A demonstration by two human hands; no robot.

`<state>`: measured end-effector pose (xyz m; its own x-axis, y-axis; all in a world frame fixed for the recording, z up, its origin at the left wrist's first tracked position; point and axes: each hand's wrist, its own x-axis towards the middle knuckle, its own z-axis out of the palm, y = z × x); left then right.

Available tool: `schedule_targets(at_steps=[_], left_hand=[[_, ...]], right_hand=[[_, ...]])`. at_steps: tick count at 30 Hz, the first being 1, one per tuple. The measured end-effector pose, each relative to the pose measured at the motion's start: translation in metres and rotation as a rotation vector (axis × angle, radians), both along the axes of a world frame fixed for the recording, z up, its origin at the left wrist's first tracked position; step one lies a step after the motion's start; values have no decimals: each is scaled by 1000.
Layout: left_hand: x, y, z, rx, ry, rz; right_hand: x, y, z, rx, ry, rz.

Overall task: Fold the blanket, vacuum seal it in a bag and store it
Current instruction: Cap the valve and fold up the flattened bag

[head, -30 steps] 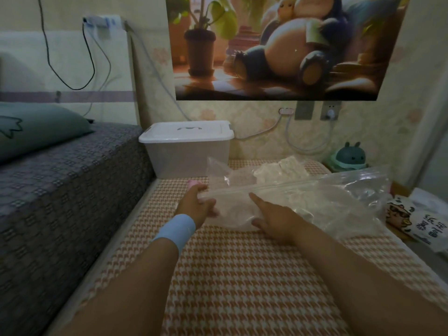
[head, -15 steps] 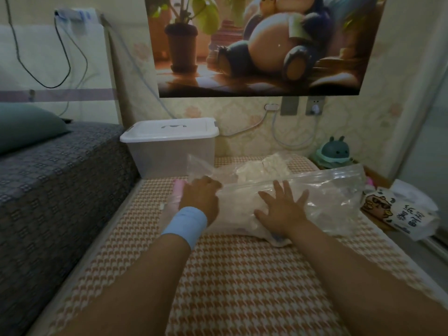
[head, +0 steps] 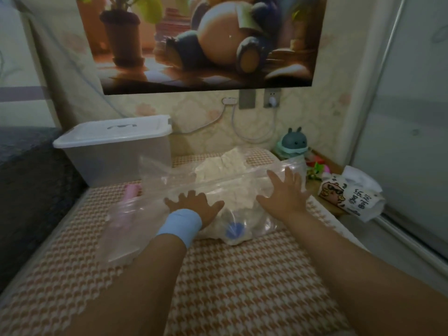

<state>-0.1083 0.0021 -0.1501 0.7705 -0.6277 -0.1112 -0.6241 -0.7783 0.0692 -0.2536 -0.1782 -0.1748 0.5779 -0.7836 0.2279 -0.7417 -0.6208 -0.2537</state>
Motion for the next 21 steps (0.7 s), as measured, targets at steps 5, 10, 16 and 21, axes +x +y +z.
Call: schedule_targets(at_steps=[5,10,16,21], left_hand=[[-12,-29,-16,-63,72,-183],[2,-26,-41,-48,96,-134],[-3,-27,-37,-251,97,-44],[-8,-15,-22,-38,-14,69]], right_hand=[[1,-11,-19,445,37,319],[-3,-14,-22,284,-175,236],[-4,2,-18,514,-245,-366],[2,15,-7,913,-500,-354]])
